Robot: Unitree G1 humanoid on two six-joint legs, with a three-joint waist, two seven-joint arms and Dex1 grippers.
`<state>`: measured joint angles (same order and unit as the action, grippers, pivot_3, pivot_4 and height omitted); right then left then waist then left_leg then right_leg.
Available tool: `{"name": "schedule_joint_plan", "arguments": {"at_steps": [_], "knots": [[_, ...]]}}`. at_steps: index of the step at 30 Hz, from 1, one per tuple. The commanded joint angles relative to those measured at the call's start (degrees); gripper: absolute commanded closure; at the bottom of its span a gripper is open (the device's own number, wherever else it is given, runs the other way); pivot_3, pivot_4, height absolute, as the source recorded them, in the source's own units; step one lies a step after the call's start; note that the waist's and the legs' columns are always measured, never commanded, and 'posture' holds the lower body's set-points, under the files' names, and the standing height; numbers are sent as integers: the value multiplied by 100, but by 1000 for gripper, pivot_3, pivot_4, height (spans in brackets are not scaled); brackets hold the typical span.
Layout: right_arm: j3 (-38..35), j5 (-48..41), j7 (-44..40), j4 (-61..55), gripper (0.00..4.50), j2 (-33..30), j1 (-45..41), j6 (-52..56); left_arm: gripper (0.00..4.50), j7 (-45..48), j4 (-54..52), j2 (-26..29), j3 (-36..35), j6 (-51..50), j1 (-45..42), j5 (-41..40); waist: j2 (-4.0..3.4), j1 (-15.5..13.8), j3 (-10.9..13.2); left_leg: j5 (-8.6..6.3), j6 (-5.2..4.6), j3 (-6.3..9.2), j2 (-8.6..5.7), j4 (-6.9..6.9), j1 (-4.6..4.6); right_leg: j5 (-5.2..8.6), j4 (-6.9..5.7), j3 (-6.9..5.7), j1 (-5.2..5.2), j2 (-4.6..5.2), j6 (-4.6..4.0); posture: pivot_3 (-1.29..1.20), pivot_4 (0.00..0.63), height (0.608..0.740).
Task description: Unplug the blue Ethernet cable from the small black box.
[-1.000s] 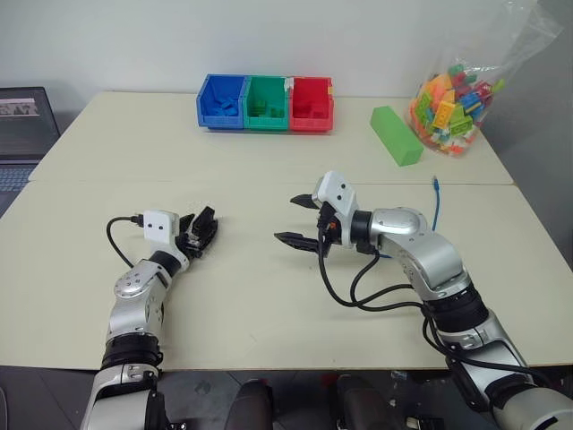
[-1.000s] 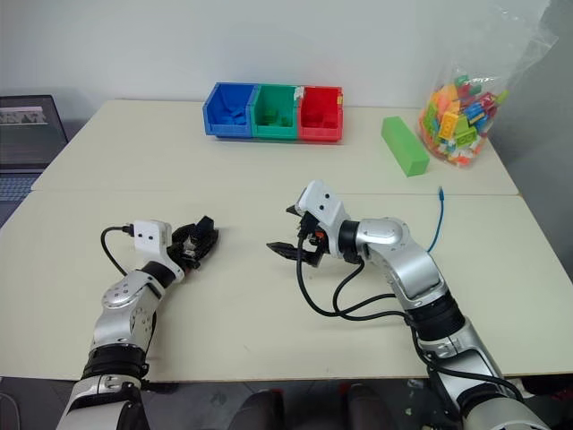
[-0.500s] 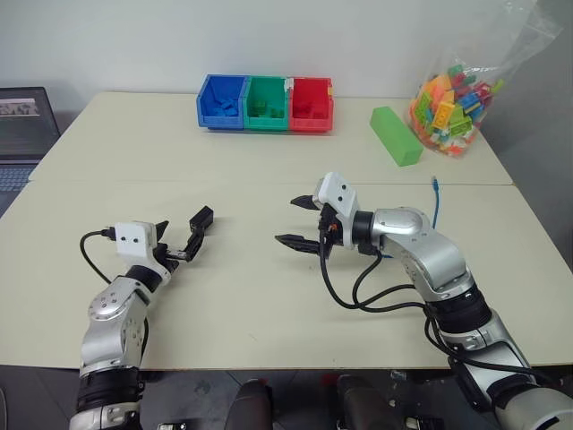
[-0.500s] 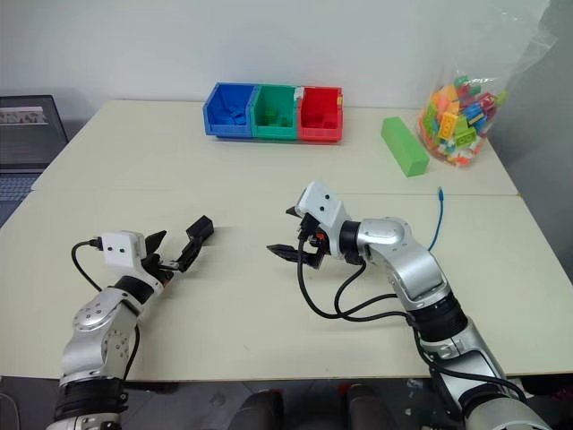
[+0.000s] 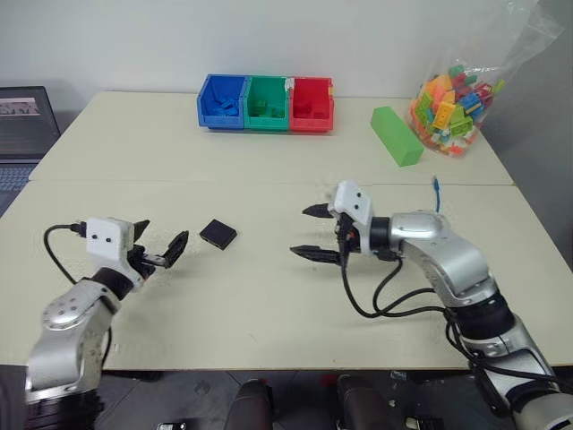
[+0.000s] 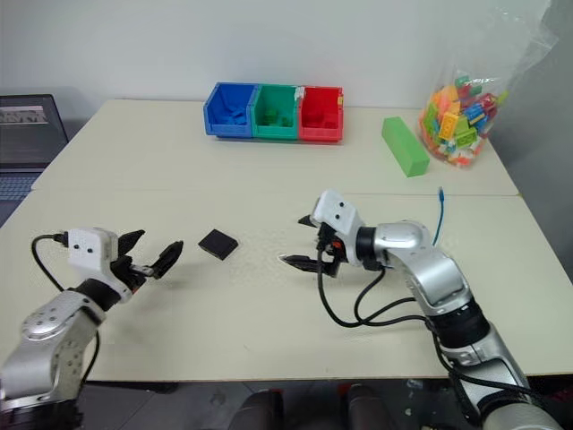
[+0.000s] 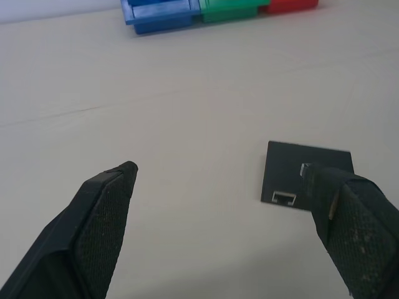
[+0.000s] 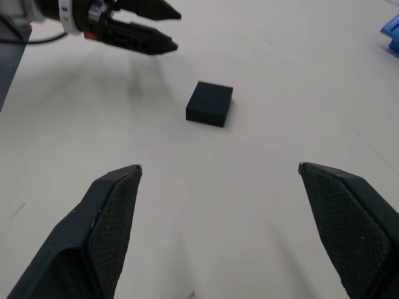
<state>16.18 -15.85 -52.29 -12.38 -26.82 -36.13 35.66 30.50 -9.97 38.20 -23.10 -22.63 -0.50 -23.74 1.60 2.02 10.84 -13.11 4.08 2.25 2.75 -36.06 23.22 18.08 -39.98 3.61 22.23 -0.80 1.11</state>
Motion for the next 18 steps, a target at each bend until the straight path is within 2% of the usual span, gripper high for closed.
{"name": "schedule_joint_plan", "arguments": {"at_steps": [1, 8, 18], "knots": [[-419, -244, -354, -273, 231, -390, 98, -215, 17, 371, -563, 668, -419, -452, 161, -162, 0, 0, 0, 0, 0, 2, 0, 0, 0, 0, 1, -1, 0, 0, 0, 0, 150, 740], [-975, -850, -1163, -154, 231, -1182, 101, -147, 17, 1900, -848, 1873, -1039, -1122, 706, -808, -4, 10, 6, 0, -1, -11, 2, 6, -7, 4, 2, -4, 1, -3, 2, 0, 150, 740], [-1070, -784, -1374, 476, 231, -1469, -164, -411, 17, 2502, -835, 1881, -1127, -1164, 729, -1135, -6, 29, 8, -1, -1, -37, 4, 8, -15, 5, 2, 10, 4, -2, 3, 0, 150, 740]]}}
